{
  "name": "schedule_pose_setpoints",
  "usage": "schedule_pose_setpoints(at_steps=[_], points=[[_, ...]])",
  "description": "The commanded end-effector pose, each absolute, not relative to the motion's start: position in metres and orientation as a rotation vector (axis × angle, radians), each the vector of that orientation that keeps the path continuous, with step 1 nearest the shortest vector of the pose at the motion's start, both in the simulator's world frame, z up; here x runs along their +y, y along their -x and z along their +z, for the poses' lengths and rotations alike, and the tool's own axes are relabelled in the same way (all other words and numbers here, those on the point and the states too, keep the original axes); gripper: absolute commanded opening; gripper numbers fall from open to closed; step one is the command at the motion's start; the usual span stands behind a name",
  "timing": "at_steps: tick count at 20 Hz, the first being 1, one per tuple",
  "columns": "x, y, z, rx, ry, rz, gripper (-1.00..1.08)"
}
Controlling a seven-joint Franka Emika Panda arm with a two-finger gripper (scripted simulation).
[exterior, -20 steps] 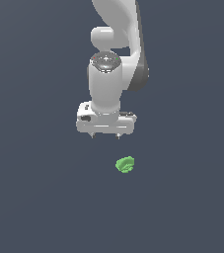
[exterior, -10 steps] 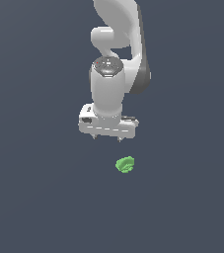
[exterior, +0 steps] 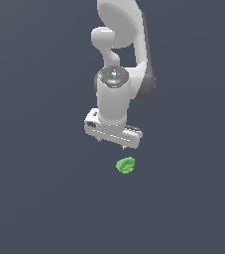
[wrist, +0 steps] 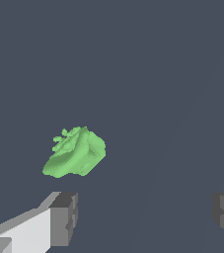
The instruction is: Pick up the object and move it to a goal position.
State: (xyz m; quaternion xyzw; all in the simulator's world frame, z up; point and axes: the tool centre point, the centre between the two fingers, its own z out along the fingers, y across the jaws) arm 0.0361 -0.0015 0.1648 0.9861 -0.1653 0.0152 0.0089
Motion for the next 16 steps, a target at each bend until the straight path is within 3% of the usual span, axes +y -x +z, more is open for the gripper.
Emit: schedule_pose_setpoints(at_steps=[1,16], points=[[0.003,-0.04,0.16,-0.615,-3.066,0.044,1.0],[0.033,-0.059,0.13,-1.181,-2.909,0.021,1.0]])
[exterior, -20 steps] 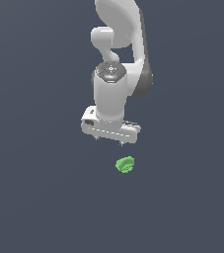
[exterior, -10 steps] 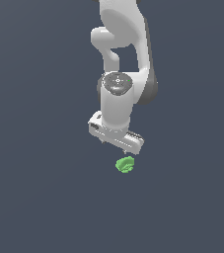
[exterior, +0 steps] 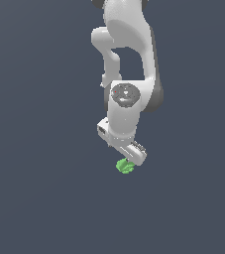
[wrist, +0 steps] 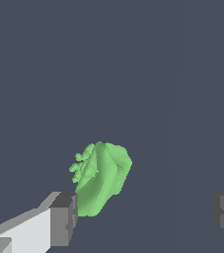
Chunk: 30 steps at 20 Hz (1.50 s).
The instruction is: Pick up the object and move it to a goal position.
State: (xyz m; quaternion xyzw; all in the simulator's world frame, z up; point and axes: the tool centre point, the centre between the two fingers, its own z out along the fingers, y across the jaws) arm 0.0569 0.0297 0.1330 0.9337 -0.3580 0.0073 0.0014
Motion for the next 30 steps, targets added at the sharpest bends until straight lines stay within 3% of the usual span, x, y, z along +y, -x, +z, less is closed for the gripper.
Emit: schedule_pose_setpoints(at_steps=[1,15,30], points=[[0.035,-0.06,0.128,-1.217,-2.894,0.019,1.0],[0.06,-0.072,0.103,-1.618,-2.693,0.003,1.0],[0.065,-0.074,0.091,-1.696,-2.644,0.0,1.0]])
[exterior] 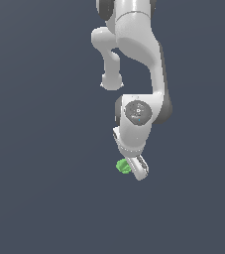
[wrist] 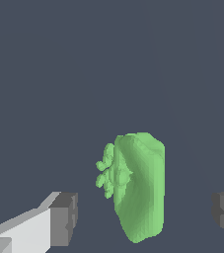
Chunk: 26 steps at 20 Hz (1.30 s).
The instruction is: Pick up the object and move it to a goal position.
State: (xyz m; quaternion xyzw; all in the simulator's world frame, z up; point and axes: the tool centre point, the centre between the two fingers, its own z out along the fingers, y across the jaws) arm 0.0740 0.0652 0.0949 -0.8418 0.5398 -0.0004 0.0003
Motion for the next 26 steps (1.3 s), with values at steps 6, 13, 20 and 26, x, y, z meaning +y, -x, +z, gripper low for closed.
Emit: schedule_pose_setpoints(at_steps=[6,13,20,26], points=[[0.065,-0.073,0.06,1.701,2.642,0.0,1.0],[0.065,-0.074,0.047,1.702,2.641,0.0,1.0],[0.065,-0.074,0.048,1.701,2.641,0.0,-1.0],[0.065,-0.074,0.048,1.702,2.641,0.001,-1.0]])
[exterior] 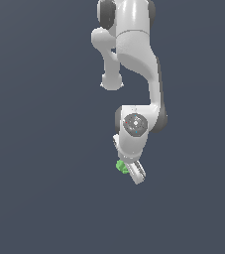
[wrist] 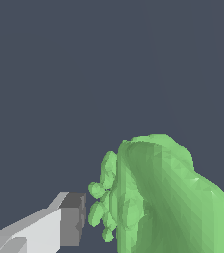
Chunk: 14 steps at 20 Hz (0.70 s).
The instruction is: Pick up the object and move it to a goal position.
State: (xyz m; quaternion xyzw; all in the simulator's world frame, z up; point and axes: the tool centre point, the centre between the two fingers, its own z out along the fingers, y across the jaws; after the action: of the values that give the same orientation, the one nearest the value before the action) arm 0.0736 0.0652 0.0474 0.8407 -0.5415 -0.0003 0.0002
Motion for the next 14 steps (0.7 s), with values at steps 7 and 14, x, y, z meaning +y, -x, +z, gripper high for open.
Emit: schedule_pose_setpoints(at_steps=[7,14], points=[[0.062,-0.067,0.054,-1.701,-2.641,-0.001,-1.0],[0.053,-0.047,0.074,-1.702,-2.642,-0.001,-1.0]])
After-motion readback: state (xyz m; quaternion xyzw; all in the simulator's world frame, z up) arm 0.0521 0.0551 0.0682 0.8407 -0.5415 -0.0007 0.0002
